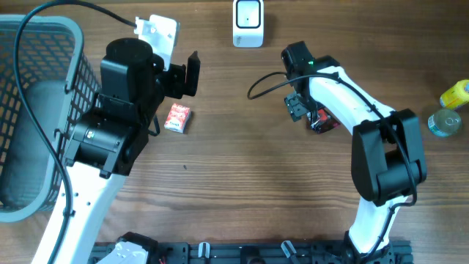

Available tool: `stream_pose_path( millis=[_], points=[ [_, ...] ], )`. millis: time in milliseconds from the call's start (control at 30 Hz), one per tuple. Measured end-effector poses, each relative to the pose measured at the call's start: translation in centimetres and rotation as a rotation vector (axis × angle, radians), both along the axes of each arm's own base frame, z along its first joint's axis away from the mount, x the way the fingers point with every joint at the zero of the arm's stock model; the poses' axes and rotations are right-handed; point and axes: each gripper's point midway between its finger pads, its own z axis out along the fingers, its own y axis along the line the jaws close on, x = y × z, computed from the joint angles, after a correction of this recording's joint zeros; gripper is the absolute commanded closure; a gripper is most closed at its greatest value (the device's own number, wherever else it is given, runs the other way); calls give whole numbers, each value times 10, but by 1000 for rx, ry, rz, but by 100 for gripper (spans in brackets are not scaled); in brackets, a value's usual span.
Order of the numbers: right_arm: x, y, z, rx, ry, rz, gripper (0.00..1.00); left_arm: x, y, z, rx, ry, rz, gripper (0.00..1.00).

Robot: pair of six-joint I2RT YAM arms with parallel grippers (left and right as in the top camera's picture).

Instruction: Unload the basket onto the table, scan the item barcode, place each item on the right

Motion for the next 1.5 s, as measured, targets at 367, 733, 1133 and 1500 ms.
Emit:
stream_pose_path(
  millis=[367,733,1133,1500],
  points=[
    [-2,-6,-7,-15,-5,-9,84,0,0,0,0,0,0,0],
    [18,-79,-4,-9,-83,-241,92,0,-1,0,-2,0,-4,0],
    [6,-248,1,-15,-207,-679,90,4,-7,3,-19,-15,-25,0],
    [-27,-298,-2,51,-206,-895,0,5,-7,-3,-13,3,-25,0]
  ],
)
